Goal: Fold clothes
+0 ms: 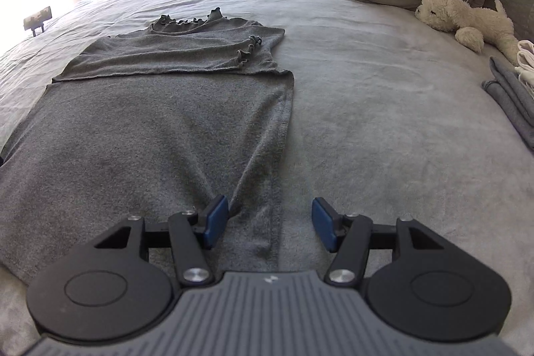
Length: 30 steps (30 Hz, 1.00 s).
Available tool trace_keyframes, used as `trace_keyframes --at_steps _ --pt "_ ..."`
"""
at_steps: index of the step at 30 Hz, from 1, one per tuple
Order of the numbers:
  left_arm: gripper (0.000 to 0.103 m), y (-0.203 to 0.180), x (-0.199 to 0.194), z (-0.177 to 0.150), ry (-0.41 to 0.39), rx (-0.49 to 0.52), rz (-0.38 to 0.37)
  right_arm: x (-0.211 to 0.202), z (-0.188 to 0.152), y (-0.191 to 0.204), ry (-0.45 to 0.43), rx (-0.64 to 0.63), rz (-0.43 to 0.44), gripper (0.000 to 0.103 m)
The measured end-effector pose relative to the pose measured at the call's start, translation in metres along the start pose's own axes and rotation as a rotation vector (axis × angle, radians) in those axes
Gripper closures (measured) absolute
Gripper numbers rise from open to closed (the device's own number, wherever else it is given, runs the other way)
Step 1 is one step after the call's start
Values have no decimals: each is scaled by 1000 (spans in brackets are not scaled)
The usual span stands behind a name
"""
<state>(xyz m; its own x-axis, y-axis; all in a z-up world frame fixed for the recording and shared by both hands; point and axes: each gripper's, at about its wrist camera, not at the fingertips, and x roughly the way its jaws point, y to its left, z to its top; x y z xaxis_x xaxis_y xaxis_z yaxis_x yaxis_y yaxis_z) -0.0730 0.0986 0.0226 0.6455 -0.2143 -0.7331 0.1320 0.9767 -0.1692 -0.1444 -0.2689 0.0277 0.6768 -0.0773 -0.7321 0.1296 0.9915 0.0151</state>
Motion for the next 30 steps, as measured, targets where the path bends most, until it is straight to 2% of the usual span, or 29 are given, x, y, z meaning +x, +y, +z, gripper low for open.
trace_keyframes --at_steps 7,10,11,12,16,18,20,21,23,25,27,28,29,30 --pt "85 0 -28 -33 -7 15 18 -19 -17 4 23 -6 10 44" --pt "93 -1 -39 -46 -19 40 23 -28 -26 8 23 -9 22 44" --pt "100 -3 -41 -49 -25 58 32 -32 -29 10 22 -10 25 46" --pt "102 -5 -44 -52 -31 76 41 -35 -32 11 22 -11 29 49" --pt "103 -9 -53 -61 -51 113 69 -47 -45 16 22 -15 45 73" --pt "103 -5 -57 -62 -46 95 66 -53 -50 18 24 -24 56 82" --pt "103 2 -60 -62 -39 53 59 -58 -54 17 18 -20 64 96" --pt "103 6 -62 -62 -39 34 59 -60 -53 13 16 5 73 97" --pt "103 14 -67 -60 -46 4 59 -66 -52 3 -2 72 76 97" --pt "103 24 -74 -55 -63 -40 29 -73 -46 -5 -57 106 60 96" --pt "96 35 -77 -43 -95 -92 6 -79 -38 -12 -120 128 35 94" --pt "91 39 -77 -34 -124 -108 31 -78 -31 -16 -139 133 13 80" --pt "78 43 -77 -25 -157 -117 64 -74 -23 -23 -150 144 -4 68" --pt "67 46 -75 -16 -186 -120 90 -71 -15 -30 -161 155 -21 60"
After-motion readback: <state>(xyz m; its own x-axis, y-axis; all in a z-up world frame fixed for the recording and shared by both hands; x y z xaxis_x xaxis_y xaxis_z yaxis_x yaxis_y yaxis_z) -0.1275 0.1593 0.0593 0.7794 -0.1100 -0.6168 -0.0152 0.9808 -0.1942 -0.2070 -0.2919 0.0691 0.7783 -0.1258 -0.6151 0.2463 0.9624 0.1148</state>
